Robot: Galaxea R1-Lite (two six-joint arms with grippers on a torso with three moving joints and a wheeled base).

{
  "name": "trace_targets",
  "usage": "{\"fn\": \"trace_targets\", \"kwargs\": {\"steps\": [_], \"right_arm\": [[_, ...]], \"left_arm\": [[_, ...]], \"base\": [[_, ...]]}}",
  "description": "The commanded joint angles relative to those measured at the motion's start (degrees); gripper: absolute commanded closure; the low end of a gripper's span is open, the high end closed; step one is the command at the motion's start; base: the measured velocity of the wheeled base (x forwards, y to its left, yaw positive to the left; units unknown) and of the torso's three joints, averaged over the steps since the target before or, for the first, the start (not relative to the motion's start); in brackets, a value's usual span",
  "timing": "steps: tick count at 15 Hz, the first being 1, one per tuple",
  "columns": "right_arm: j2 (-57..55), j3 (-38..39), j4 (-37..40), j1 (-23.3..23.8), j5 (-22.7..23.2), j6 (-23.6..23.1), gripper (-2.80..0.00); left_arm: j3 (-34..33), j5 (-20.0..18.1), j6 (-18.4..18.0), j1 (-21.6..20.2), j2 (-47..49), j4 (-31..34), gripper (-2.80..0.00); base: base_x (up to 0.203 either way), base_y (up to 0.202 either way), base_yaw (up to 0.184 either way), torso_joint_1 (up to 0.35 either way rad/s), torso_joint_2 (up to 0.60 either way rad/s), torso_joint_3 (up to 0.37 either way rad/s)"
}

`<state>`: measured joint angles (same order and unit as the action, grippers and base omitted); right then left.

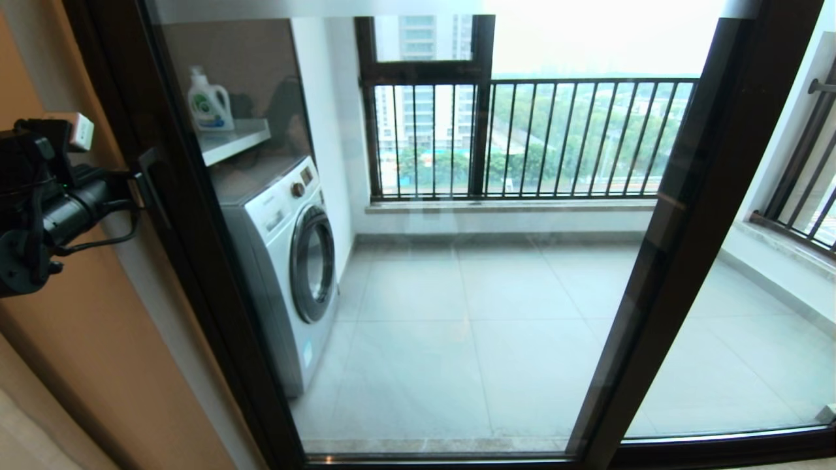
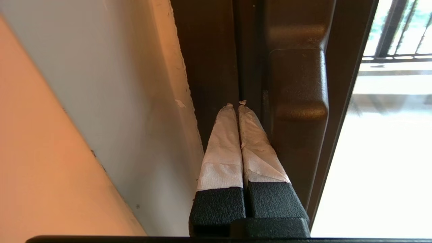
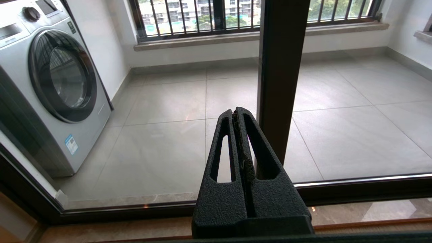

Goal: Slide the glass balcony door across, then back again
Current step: Open the slid door

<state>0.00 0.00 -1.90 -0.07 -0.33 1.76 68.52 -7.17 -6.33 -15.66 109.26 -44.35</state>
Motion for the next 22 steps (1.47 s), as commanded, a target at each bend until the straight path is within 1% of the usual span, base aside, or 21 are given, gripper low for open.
{"fn": "trace_targets", "kwargs": {"steps": [1, 4, 20, 21, 22], "right_arm": [[0.0, 0.7, -0.03, -0.01, -0.02, 0.0, 0.0], [0.0, 0.7, -0.03, -0.01, -0.02, 0.0, 0.0], [0.0, 0.7, -0.03, -0.01, -0.02, 0.0, 0.0], [0.0, 0.7, -0.03, -0.01, -0.02, 0.0, 0.0], [0.0, 0.7, -0.03, -0.01, -0.02, 0.0, 0.0]], "left_arm": [[-0.31, 0.19, 0.0, 1.74, -0.05, -0.39, 0.0], [-0.23, 0.57, 0.0, 3.48, 0.11, -0.39, 0.0], [-0.67, 0.84, -0.14, 8.86, -0.19, -0.38, 0.0], [-0.76, 0.95, -0.18, 9.15, -0.21, -0.35, 0.0], [-0.76, 1.84, -0.18, 9.75, -0.2, -0.39, 0.0]], "base": [[0.0, 0.0, 0.0, 0.0, 0.0, 0.0], [0.0, 0.0, 0.0, 0.0, 0.0, 0.0], [0.0, 0.0, 0.0, 0.0, 0.0, 0.0], [0.0, 0.0, 0.0, 0.0, 0.0, 0.0], [0.0, 0.0, 0.0, 0.0, 0.0, 0.0]]}}
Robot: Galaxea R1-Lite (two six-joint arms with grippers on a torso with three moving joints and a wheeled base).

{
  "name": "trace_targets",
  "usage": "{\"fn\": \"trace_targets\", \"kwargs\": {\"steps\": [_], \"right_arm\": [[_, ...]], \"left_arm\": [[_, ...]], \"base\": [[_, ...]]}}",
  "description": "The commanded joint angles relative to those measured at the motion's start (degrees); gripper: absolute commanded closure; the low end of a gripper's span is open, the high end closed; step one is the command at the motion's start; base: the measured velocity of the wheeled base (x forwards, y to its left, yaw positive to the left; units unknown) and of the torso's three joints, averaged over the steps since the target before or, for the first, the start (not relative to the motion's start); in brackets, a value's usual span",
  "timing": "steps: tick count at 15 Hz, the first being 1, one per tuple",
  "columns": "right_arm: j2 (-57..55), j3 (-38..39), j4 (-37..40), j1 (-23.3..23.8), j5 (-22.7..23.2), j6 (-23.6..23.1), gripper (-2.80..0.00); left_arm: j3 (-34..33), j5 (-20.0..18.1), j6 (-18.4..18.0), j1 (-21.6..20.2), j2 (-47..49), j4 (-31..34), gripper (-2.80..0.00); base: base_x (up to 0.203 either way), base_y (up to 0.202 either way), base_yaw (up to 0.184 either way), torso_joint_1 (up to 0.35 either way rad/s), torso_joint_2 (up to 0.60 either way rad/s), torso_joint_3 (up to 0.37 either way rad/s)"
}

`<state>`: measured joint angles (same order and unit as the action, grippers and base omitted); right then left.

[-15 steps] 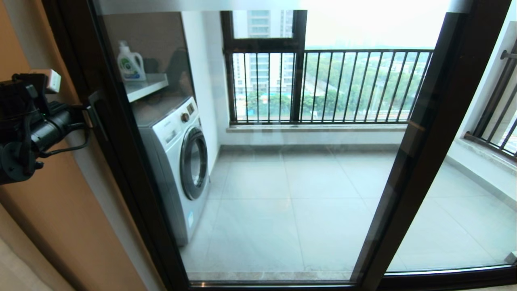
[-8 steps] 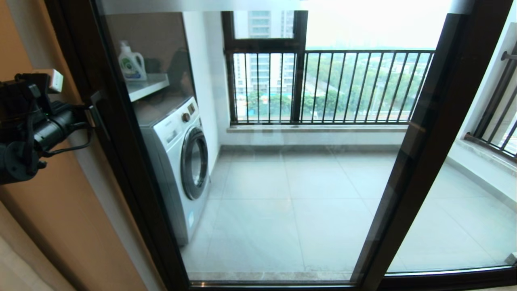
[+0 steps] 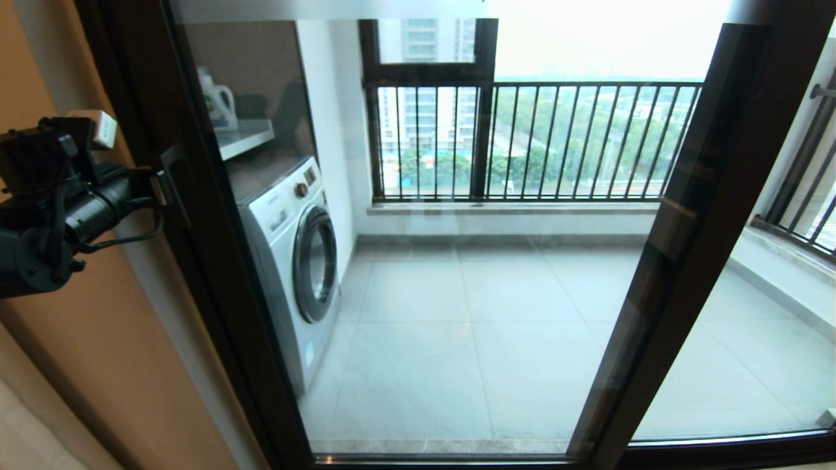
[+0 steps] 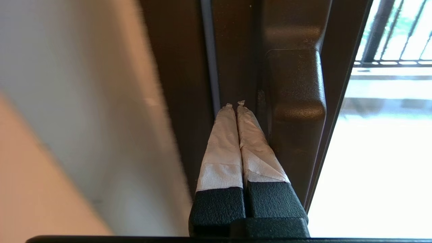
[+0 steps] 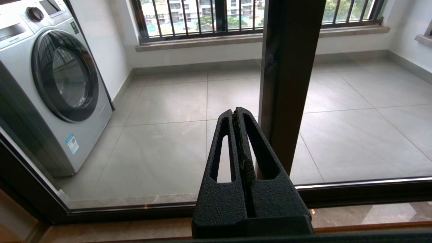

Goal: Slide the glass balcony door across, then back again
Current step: Open the slid door

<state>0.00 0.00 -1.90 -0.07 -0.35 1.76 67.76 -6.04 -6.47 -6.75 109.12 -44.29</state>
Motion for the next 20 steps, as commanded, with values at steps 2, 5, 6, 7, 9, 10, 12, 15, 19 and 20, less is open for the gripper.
{"fn": "trace_targets", "kwargs": {"steps": [2, 5, 6, 7, 9, 10, 12, 15, 19, 20], "right_arm": [[0.0, 0.7, -0.03, -0.01, 0.0, 0.0, 0.0], [0.0, 0.7, -0.03, -0.01, 0.0, 0.0, 0.0], [0.0, 0.7, -0.03, -0.01, 0.0, 0.0, 0.0], [0.0, 0.7, -0.03, 0.03, 0.0, 0.0, 0.0], [0.0, 0.7, -0.03, -0.01, 0.0, 0.0, 0.0], [0.0, 0.7, -0.03, -0.01, 0.0, 0.0, 0.0], [0.0, 0.7, -0.03, -0.01, 0.0, 0.0, 0.0], [0.0, 0.7, -0.03, 0.07, 0.0, 0.0, 0.0], [0.0, 0.7, -0.03, -0.01, 0.0, 0.0, 0.0], [0.0, 0.7, -0.03, -0.01, 0.0, 0.0, 0.0]], "left_arm": [[0.1, 1.39, -0.03, 1.32, 0.04, -0.44, 0.0], [0.08, 1.47, 0.05, 2.69, 0.04, -0.44, 0.0], [0.04, 1.68, -0.01, 4.08, 0.1, -0.52, 0.0], [-0.04, 2.75, -0.08, 5.85, 0.18, -1.07, 0.0], [0.09, 5.99, -0.03, 8.42, 0.32, -4.24, 0.0], [0.1, 6.22, -0.03, 8.98, 0.31, -4.66, 0.0], [0.26, 6.22, -0.03, 10.21, 0.4, -4.58, 0.0], [0.27, 6.31, -0.02, 12.7, 0.83, -4.75, 0.0], [0.39, 6.43, 0.06, 16.75, 1.63, -4.73, 0.0], [0.63, 6.72, 0.06, 17.77, 2.58, -4.75, 0.0]], "base": [[0.0, 0.0, 0.0, 0.0, 0.0, 0.0], [0.0, 0.0, 0.0, 0.0, 0.0, 0.0], [0.0, 0.0, 0.0, 0.0, 0.0, 0.0], [0.0, 0.0, 0.0, 0.0, 0.0, 0.0], [0.0, 0.0, 0.0, 0.0, 0.0, 0.0], [0.0, 0.0, 0.0, 0.0, 0.0, 0.0], [0.0, 0.0, 0.0, 0.0, 0.0, 0.0], [0.0, 0.0, 0.0, 0.0, 0.0, 0.0], [0.0, 0.0, 0.0, 0.0, 0.0, 0.0], [0.0, 0.0, 0.0, 0.0, 0.0, 0.0]]}}
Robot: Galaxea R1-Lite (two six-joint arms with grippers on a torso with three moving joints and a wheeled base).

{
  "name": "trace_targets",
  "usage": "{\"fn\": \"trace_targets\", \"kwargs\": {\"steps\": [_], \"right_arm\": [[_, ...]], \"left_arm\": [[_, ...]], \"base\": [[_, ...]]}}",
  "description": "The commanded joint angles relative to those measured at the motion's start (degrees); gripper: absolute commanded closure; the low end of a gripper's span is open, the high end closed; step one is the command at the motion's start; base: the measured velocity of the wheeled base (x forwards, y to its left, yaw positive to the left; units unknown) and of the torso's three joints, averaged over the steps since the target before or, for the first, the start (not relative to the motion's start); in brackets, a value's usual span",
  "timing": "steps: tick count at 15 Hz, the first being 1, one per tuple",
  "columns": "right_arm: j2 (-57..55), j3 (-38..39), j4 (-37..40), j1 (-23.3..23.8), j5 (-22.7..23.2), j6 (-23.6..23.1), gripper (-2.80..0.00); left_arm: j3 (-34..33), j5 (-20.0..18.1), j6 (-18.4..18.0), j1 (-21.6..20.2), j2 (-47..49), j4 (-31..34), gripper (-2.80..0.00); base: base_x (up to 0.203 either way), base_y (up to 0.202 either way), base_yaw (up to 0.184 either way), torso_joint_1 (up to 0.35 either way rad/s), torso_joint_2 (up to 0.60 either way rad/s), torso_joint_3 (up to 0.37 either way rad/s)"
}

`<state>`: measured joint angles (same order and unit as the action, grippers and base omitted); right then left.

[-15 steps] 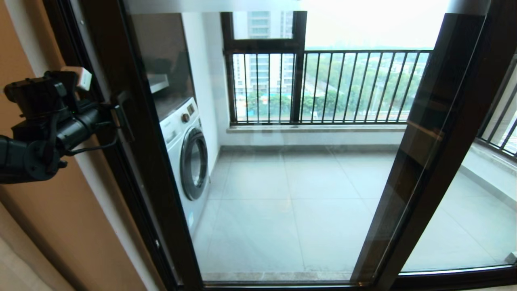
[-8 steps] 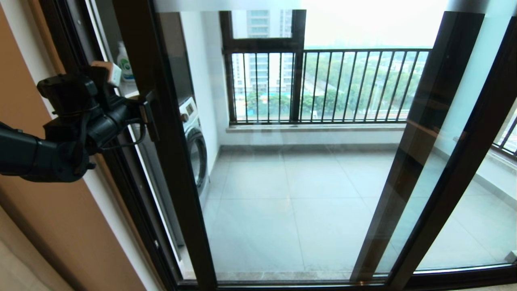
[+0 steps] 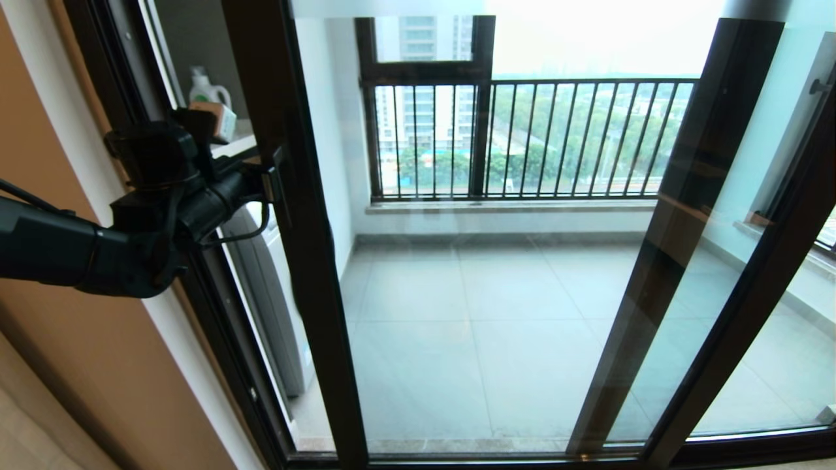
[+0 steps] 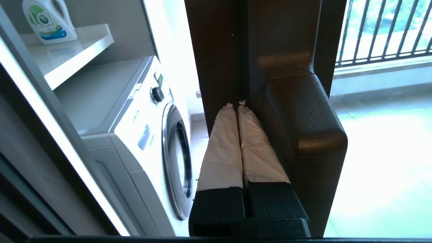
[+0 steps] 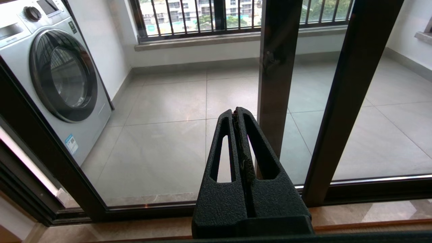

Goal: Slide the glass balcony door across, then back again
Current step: Open the slid door

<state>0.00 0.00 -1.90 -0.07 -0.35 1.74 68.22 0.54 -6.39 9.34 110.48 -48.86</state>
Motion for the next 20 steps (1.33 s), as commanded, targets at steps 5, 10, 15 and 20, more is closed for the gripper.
{"fn": "trace_targets", "kwargs": {"steps": [5, 10, 15, 20], "right_arm": [[0.0, 0.7, -0.03, 0.03, 0.0, 0.02, 0.0], [0.0, 0.7, -0.03, -0.01, 0.0, 0.02, 0.0], [0.0, 0.7, -0.03, -0.01, 0.0, 0.02, 0.0], [0.0, 0.7, -0.03, -0.01, 0.0, 0.02, 0.0]], "left_arm": [[4.89, 3.27, 0.03, 6.29, 5.36, -0.1, 0.0], [7.22, 3.76, 0.09, 9.1, 8.31, -0.17, 0.0], [8.96, 4.9, 0.1, 12.52, 8.14, -0.27, 0.0], [11.28, 5.38, 0.06, 16.73, 9.21, 0.16, 0.0]], "base": [[0.0, 0.0, 0.0, 0.0, 0.0, 0.0], [0.0, 0.0, 0.0, 0.0, 0.0, 0.0], [0.0, 0.0, 0.0, 0.0, 0.0, 0.0], [0.0, 0.0, 0.0, 0.0, 0.0, 0.0]]}}
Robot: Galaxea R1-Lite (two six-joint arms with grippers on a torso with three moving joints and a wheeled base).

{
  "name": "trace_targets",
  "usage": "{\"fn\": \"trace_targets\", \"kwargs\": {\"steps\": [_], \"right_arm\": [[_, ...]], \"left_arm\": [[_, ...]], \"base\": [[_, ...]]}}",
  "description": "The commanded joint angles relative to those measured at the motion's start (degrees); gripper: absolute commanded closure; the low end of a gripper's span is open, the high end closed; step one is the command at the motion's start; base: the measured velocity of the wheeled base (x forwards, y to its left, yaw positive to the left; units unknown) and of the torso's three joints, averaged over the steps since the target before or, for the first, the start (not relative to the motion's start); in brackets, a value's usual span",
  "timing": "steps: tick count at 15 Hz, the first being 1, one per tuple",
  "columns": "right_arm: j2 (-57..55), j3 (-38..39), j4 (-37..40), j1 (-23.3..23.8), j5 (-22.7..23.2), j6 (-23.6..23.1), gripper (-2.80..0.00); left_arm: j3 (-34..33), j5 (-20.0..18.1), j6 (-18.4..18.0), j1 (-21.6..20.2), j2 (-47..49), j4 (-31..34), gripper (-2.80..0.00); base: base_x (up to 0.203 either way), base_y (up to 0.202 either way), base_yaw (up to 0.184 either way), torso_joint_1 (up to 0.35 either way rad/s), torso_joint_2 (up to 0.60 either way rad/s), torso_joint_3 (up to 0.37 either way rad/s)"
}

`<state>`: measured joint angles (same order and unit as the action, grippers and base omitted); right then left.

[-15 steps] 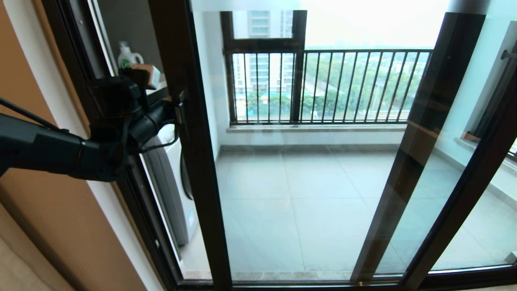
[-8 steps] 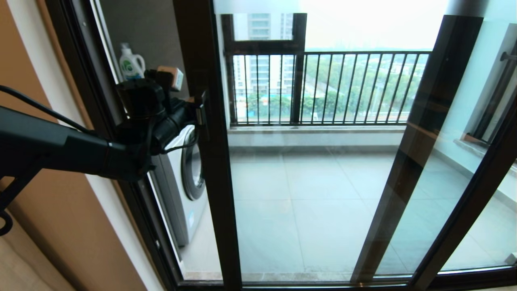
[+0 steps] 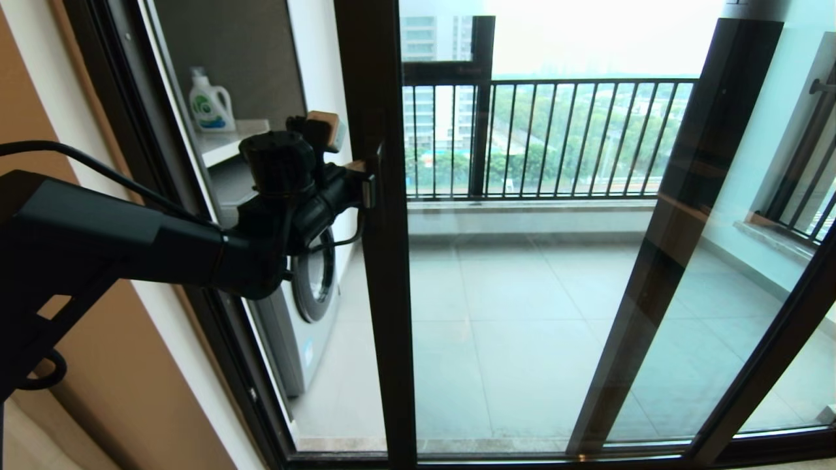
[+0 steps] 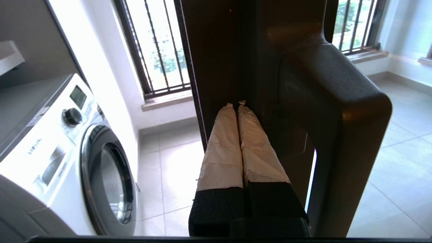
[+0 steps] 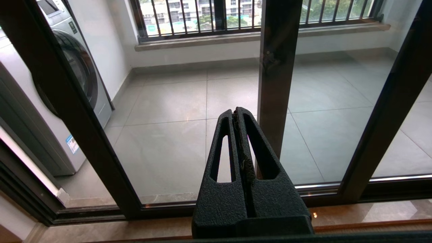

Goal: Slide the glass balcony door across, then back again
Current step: Open the slid door

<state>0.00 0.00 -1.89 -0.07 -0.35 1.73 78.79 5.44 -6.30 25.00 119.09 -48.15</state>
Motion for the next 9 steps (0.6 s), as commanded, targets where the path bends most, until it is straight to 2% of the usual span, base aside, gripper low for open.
{"fn": "trace_targets", "kwargs": {"steps": [1, 9], "right_arm": [[0.0, 0.7, -0.04, -0.01, 0.0, 0.03, 0.0], [0.0, 0.7, -0.04, -0.01, 0.0, 0.03, 0.0]], "left_arm": [[1.76, 1.07, -0.03, 1.68, 1.19, -0.61, 0.0], [3.35, 2.21, 0.06, 4.71, 0.97, -0.59, 0.0]], "base": [[0.0, 0.0, 0.0, 0.0, 0.0, 0.0], [0.0, 0.0, 0.0, 0.0, 0.0, 0.0]]}}
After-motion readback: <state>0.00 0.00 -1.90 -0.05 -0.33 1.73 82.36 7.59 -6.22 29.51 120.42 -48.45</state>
